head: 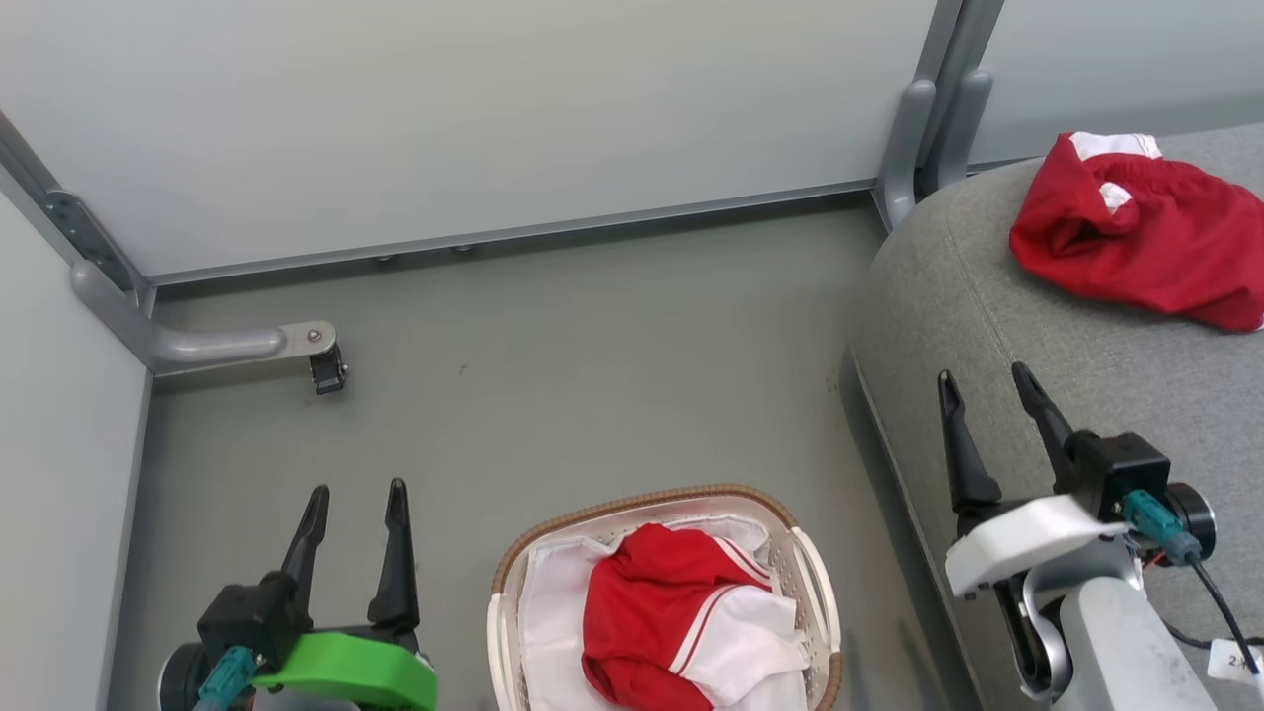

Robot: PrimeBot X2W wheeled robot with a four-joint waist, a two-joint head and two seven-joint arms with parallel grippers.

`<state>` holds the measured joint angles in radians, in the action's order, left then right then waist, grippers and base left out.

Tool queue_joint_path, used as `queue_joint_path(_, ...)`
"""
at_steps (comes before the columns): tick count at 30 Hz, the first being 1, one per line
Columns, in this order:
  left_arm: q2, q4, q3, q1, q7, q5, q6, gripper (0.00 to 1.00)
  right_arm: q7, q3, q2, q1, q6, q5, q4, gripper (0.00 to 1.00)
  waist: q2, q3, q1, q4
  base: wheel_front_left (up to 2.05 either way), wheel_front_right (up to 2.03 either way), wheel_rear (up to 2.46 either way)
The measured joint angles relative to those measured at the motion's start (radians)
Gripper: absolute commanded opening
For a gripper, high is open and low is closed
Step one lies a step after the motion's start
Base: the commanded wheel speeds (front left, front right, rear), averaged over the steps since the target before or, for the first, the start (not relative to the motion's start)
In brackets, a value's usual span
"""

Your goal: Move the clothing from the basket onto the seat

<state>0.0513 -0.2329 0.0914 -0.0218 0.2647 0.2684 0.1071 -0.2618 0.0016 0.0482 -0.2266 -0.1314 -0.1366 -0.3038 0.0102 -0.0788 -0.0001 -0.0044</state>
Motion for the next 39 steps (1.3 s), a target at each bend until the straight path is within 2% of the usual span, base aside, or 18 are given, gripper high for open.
queue_joint_path(10, -0.001, -0.003, -0.001, 0.054, 0.0, 0.041, -0.011, 1.0, 0.0, 0.044, 0.0, 0.098, 0.0, -0.023, 0.018, 1.0, 0.0, 0.034, 0.0, -0.006, 0.0, 0.0, 0.0)
queue_joint_path(39, -0.001, -0.011, -0.004, 0.067, 0.0, 0.041, -0.015, 1.0, 0.0, 0.063, 0.0, 0.111, 0.0, -0.032, 0.004, 1.0, 0.0, 0.056, 0.0, -0.012, 0.0, 0.0, 0.0)
